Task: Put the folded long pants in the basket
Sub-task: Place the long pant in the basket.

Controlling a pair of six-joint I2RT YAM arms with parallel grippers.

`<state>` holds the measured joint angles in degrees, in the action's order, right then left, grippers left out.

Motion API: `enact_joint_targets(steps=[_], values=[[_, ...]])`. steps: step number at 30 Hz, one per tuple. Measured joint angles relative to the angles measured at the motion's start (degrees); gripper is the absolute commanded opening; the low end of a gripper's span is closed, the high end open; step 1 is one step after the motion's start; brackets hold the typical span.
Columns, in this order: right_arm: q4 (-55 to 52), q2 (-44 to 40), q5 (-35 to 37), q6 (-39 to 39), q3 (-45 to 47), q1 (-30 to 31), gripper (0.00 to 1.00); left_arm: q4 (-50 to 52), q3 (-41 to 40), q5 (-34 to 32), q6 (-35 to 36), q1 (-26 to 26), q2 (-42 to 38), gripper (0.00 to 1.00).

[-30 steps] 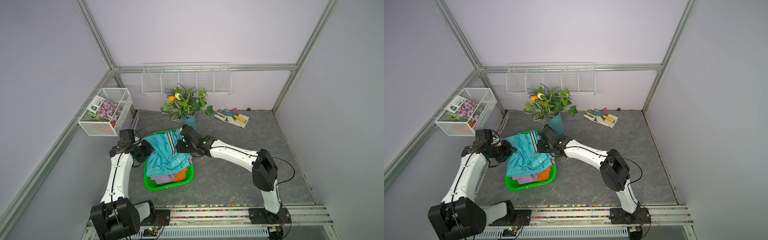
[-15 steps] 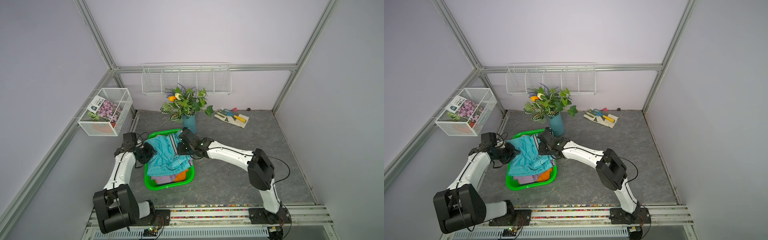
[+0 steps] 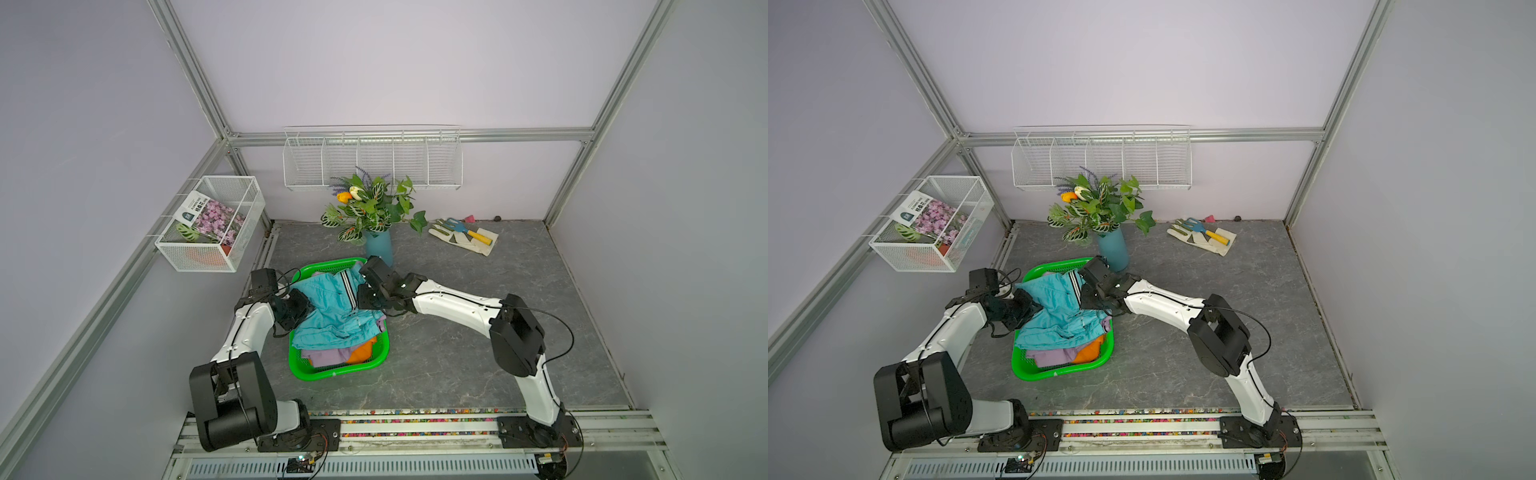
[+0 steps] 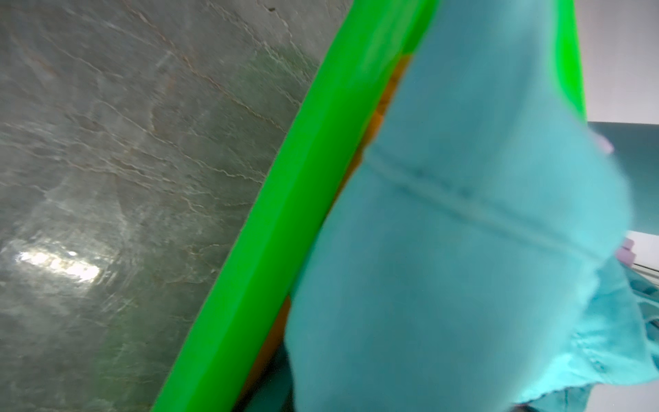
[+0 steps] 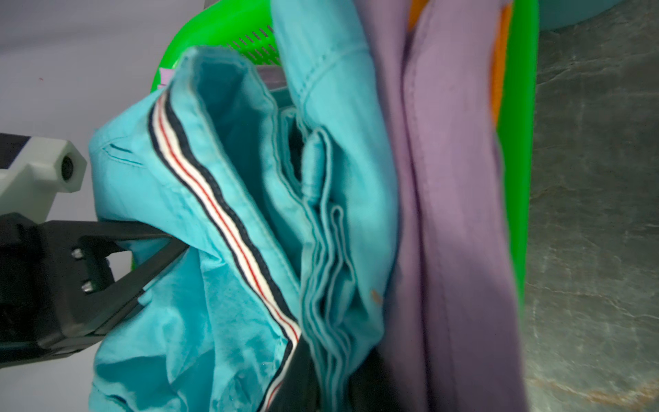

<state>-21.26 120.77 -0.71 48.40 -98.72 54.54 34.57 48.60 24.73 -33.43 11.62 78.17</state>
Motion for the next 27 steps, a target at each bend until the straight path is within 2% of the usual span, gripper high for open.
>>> enact_joint_targets(steps=[2, 4, 8, 16, 17, 21, 24, 27], values=[[2.27, -1.11, -0.13, -1.62, 1.99, -0.04, 0.41, 1.11, 0.81, -0.90, 0.20, -0.11, -0.94, 0.51], [4.02, -2.34, -0.31, -2.80, 3.58, -0.04, 0.45, 2.82, 2.47, -1.77, 0.46, -0.17, -1.95, 0.55], [4.81, -4.94, -0.37, -4.79, 5.51, -0.28, 0.46, 6.58, 8.20, -3.82, 0.98, -0.15, -4.07, 0.57], [4.98, -12.46, 1.31, -8.41, 6.93, -2.05, 0.59, 8.04, 18.38, -7.78, 2.54, -0.15, -10.45, 0.58], [5.25, -13.94, 1.75, -8.79, 7.52, -2.29, 0.59, 7.58, 18.75, -8.44, 2.80, -0.15, -11.56, 0.61], [6.16, -20.50, 3.98, -10.05, 11.39, -3.34, 0.60, 5.18, 18.56, -10.86, 4.26, -0.15, -14.71, 0.64], [6.14, -25.81, 7.91, -11.74, 15.72, -4.44, 0.64, 0.39, 15.43, -11.32, 6.54, -0.15, -16.57, 0.64], [6.62, -31.63, 14.34, -16.04, 21.99, -6.10, 0.74, -6.54, 9.05, -11.19, 10.10, -0.15, -17.79, 0.63]])
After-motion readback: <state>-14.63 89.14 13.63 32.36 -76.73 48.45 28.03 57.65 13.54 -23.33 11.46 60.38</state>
